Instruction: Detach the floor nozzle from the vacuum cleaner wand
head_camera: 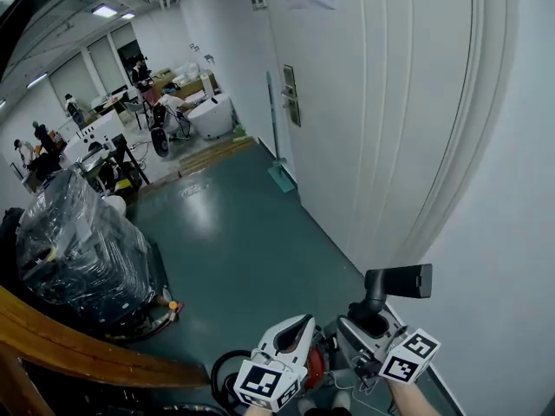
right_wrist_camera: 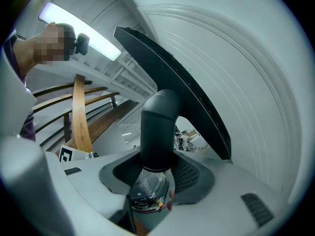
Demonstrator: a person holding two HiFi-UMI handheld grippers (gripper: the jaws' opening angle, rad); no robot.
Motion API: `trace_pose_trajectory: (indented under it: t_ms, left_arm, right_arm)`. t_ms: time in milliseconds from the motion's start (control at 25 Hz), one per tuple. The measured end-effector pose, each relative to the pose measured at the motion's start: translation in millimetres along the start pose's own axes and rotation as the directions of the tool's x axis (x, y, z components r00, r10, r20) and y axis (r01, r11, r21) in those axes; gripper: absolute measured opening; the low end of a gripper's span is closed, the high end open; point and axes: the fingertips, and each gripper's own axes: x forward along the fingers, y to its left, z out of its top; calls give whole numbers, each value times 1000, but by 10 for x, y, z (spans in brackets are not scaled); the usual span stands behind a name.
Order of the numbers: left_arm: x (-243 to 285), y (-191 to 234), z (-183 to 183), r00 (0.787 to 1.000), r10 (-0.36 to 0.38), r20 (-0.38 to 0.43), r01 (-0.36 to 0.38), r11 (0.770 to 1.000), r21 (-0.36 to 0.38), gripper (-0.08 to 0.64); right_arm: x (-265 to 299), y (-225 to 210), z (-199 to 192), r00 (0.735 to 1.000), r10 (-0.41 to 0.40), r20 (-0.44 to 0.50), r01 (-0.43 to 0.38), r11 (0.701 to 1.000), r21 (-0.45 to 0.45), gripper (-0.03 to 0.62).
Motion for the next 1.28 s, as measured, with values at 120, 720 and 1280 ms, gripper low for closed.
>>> trace_pose_trajectory:
  t_ms: [120, 720, 1280]
  left_arm:
    - [-70, -125, 293, 999, -4, 37, 2, 999, 32, 5]
    - [-322, -536, 1138, 985, -60, 164, 36, 989, 143, 5]
    - [-359, -579, 1154, 982, -72, 175, 46, 988, 149, 5]
  right_arm:
    - [-53, 206, 249, 999, 18, 28, -17, 999, -31, 186]
    - [-182, 865, 855, 998, 68, -6, -68, 969, -237, 184]
    - [-204, 941, 872, 997, 74, -19, -76, 957, -280, 184]
